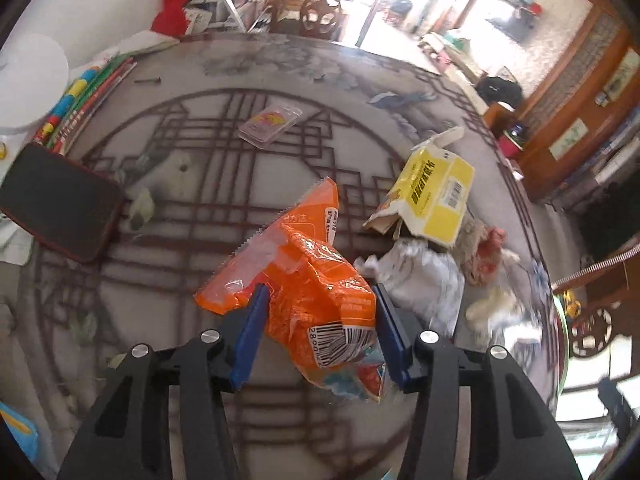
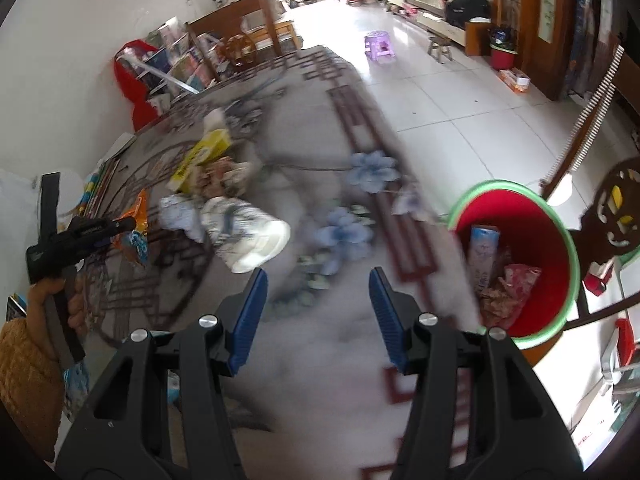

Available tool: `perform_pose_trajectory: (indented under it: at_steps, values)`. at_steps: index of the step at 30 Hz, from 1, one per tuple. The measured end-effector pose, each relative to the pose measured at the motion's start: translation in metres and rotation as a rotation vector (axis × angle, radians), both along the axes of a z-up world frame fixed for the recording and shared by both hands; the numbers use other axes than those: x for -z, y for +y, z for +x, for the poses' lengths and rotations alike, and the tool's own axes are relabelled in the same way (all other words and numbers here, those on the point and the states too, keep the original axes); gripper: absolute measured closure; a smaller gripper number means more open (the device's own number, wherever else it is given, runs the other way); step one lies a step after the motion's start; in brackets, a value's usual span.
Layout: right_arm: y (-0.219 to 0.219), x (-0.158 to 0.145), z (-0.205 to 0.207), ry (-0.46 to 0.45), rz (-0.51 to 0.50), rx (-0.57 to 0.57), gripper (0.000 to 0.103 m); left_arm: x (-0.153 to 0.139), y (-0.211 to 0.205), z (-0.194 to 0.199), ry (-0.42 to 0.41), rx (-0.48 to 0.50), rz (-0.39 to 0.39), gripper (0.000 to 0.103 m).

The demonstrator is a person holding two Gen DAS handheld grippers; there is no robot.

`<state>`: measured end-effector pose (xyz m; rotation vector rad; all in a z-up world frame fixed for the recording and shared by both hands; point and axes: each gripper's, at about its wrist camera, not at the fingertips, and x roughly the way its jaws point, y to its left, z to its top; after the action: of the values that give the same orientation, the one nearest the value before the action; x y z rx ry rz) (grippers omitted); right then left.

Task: Collect trash
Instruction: 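Grasp the orange snack bag with the left tool while the right tool grasps white plastic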

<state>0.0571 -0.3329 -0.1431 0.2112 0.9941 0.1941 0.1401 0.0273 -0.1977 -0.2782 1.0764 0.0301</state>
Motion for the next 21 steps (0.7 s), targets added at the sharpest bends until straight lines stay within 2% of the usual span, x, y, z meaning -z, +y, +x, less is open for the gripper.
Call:
perform_pose_trajectory:
  at_steps: [5, 12, 16, 19, 21]
  values:
    - [0.065, -0.001, 0.021, -0.013, -0.005, -0.111, 0.052, -0.014, 0.018, -0.037, -0.012, 0.077, 0.019, 0.054]
    - [0.158, 0.016, 0.077, 0.011, -0.015, -0.242, 0.052, -0.009, 0.041, -0.083, 0.016, 0.131, 0.044, 0.054]
    - [0.195, 0.035, 0.104, 0.054, -0.056, -0.274, 0.052, -0.002, 0.053, -0.093, 0.028, 0.126, 0.020, 0.054]
    - [0.207, 0.050, 0.118, 0.096, -0.074, -0.256, 0.052, -0.002, 0.056, -0.094, 0.017, 0.132, 0.014, 0.054]
    - [0.210, 0.056, 0.125, 0.118, -0.070, -0.227, 0.045, -0.002, 0.056, -0.094, 0.008, 0.144, 0.009, 0.053]
